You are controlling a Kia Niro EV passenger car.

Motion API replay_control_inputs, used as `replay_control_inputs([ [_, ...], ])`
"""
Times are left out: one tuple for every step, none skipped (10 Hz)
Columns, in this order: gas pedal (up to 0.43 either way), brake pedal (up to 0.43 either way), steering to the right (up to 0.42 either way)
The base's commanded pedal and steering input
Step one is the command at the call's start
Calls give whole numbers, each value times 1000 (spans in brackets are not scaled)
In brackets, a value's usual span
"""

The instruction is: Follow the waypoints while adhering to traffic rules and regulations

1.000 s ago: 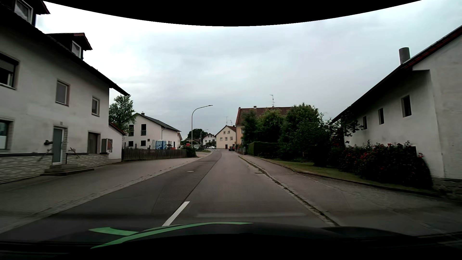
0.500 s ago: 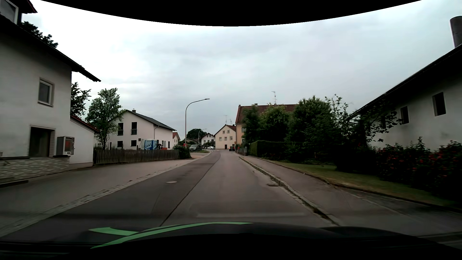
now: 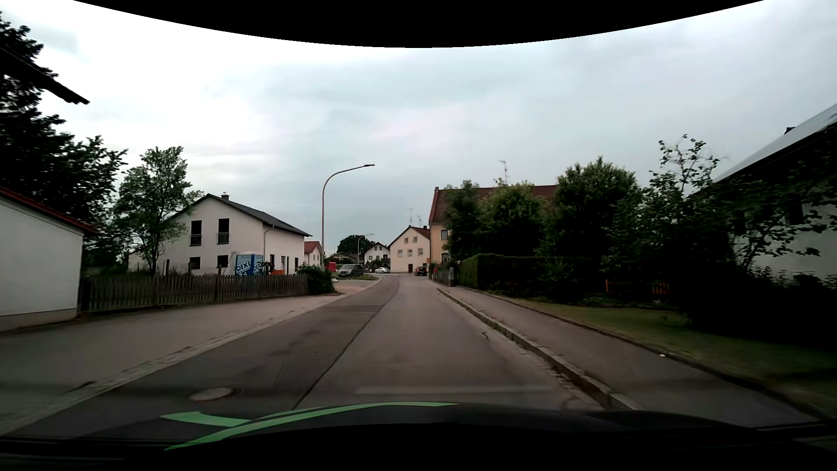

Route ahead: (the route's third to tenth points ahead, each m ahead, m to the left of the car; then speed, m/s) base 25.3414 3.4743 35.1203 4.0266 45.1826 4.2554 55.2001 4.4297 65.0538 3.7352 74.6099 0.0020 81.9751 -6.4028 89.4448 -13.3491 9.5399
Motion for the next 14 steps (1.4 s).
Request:
replay_control_inputs([
  [228, 0, -4],
  [228, 0, -4],
  [228, 0, -4],
  [228, 0, -4],
  [228, 0, -4],
  [228, 0, -5],
  [228, 0, -7],
  [228, 0, -8],
  [228, 0, -8],
  [228, 0, -9],
  [228, 0, -8],
  [228, 0, -8],
  [220, 0, -8],
  [209, 0, -8],
])
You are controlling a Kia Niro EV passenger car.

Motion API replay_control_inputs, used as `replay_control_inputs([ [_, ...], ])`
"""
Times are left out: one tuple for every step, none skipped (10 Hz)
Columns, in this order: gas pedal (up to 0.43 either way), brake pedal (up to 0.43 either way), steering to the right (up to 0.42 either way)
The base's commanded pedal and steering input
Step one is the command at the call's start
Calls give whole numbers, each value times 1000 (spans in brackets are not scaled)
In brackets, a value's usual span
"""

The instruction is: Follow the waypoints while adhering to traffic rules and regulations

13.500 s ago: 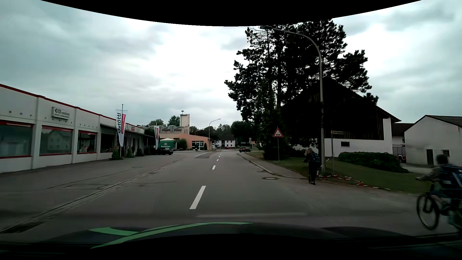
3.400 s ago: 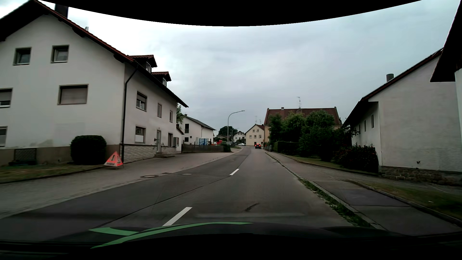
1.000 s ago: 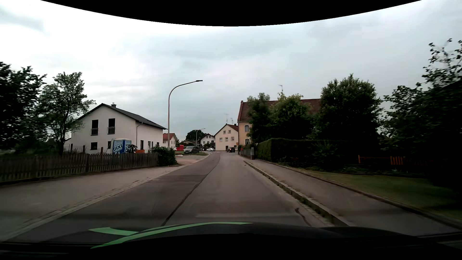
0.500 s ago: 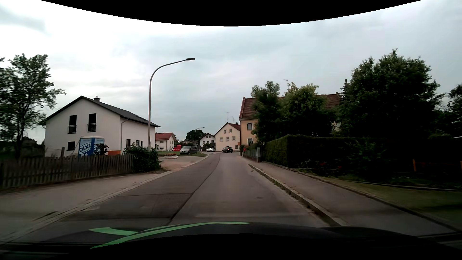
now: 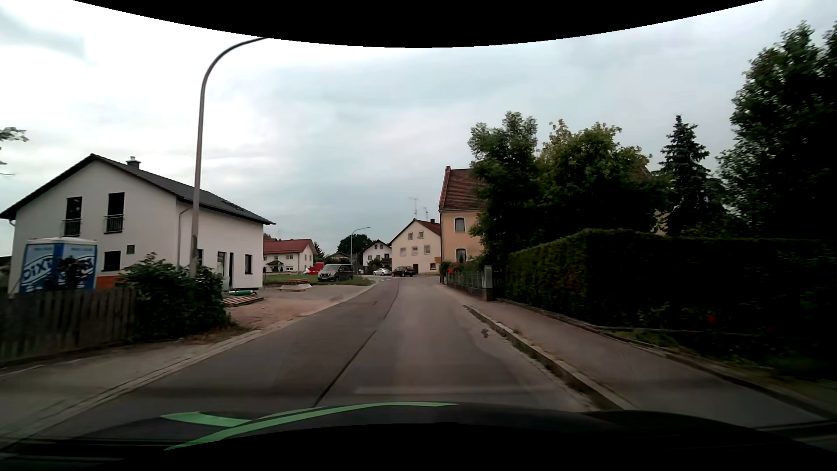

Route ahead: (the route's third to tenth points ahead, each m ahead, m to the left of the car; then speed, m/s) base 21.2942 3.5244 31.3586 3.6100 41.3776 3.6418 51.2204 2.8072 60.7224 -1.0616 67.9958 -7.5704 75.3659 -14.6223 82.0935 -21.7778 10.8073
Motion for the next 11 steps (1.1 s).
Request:
replay_control_inputs([
  [197, 0, -8],
  [177, 0, -8],
  [169, 0, -8],
  [150, 0, -8],
  [150, 0, -8],
  [138, 0, -8],
  [138, 0, -8],
  [138, 0, -7],
  [138, 0, -8],
  [130, 0, -6],
  [130, 0, -6],
])
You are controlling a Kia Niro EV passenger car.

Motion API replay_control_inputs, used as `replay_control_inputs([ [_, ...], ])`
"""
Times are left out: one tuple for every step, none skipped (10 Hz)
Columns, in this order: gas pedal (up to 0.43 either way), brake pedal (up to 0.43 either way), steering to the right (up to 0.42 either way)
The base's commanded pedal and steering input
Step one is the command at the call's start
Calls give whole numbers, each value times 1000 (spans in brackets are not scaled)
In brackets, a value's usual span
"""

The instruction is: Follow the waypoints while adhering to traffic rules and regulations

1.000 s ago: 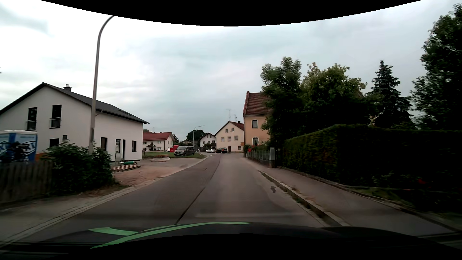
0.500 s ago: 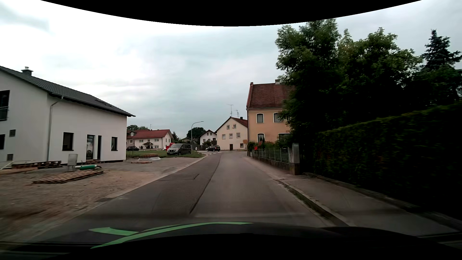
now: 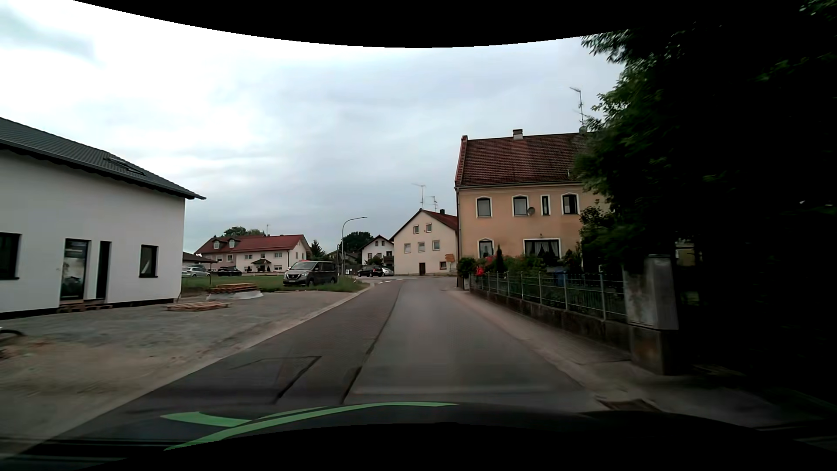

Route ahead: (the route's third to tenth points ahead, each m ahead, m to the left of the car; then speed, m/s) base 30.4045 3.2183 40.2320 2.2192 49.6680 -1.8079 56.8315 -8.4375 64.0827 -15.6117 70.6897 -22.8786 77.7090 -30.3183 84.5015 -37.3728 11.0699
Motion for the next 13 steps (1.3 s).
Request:
replay_control_inputs([
  [110, 0, -7],
  [110, 0, -6],
  [98, 0, -4],
  [87, 0, -3],
  [67, 0, -3],
  [47, 0, -3],
  [20, 0, -2],
  [8, 0, 1],
  [0, 0, 1],
  [0, 0, 2],
  [0, 0, 3],
  [0, 0, 3],
  [0, 0, 3],
])
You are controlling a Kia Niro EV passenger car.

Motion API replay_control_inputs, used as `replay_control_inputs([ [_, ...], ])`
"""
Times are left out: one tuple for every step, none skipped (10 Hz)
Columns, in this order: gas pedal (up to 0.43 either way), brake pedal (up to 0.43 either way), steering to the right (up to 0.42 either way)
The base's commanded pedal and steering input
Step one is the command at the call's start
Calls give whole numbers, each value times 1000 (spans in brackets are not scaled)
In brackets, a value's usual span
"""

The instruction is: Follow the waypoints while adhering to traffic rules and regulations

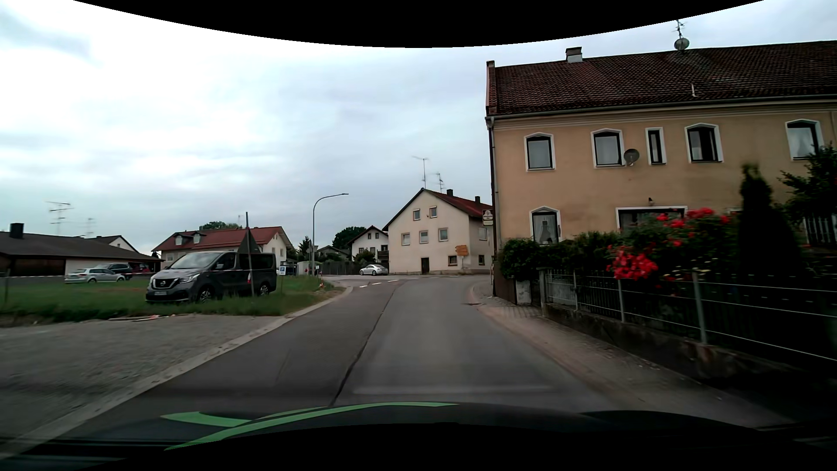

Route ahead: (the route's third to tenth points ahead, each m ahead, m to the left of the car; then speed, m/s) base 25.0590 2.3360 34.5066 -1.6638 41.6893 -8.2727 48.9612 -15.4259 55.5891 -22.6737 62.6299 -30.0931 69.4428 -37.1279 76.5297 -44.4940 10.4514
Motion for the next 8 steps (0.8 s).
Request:
replay_control_inputs([
  [0, 0, 5],
  [0, 0, 6],
  [0, 0, 6],
  [0, 0, 6],
  [0, 0, 7],
  [0, 0, 8],
  [0, 0, 9],
  [0, 0, 14],
])
